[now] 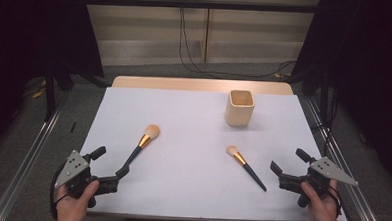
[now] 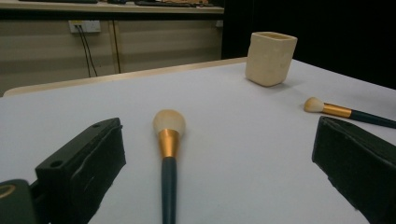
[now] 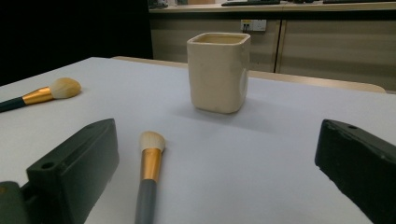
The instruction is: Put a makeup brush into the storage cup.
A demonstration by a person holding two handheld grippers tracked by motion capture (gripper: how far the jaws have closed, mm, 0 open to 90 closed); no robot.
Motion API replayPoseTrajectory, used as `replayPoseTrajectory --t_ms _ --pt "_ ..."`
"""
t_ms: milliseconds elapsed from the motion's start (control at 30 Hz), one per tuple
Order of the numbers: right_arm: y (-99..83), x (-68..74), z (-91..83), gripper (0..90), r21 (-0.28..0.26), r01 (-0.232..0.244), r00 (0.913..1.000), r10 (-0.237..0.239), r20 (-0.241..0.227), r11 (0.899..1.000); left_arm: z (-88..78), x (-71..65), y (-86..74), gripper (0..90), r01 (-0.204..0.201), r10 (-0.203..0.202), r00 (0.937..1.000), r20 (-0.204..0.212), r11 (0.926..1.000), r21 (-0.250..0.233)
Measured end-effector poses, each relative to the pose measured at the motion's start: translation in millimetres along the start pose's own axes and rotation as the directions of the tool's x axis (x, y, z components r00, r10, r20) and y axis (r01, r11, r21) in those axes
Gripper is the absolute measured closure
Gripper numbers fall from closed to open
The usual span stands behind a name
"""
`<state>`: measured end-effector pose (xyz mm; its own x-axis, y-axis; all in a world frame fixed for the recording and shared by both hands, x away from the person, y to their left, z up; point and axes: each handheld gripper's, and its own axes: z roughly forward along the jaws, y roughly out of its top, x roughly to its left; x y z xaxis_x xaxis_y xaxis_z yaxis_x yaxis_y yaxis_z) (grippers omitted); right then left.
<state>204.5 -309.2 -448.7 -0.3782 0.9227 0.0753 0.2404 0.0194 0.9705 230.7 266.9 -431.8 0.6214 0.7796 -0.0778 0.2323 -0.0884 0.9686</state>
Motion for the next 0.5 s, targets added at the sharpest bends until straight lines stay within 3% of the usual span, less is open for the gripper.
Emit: replayPoseTrajectory --t_ms 333,400,433,467,500 --pt "-1.2 -1.0 0.2 0.0 0.01 -0.01 0.9998 0.01 -0.017 1.0 1.7 2.0 0.5 2.5 0.015 -0.015 0.9999 -0.006 0.9999 0.003" --pt "-1.1 -0.9 1.9 0.0 0.014 -0.004 0.9997 0.004 -0.023 1.0 2.2 1.4 0.1 2.6 0.011 -0.011 0.9999 0.001 0.9999 0.01" --pt "-1.1 0.0 2.6 0.0 0.015 -0.009 0.9996 0.01 -0.026 1.0 2.6 2.0 1.0 2.9 -0.017 0.017 0.9998 -0.004 0.9995 0.026" --pt "-1.3 0.2 3.4 0.0 0.02 -0.002 0.9995 0.003 -0.031 1.0 2.6 2.0 1.0 3.0 -0.017 0.017 0.9998 -0.004 0.9995 0.026" --pt "-1.3 0.9 4.4 0.0 0.022 0.0 0.9995 0.001 -0.032 1.0 2.7 3.6 0.6 3.0 0.006 -0.006 1.0 0.002 0.9999 0.013"
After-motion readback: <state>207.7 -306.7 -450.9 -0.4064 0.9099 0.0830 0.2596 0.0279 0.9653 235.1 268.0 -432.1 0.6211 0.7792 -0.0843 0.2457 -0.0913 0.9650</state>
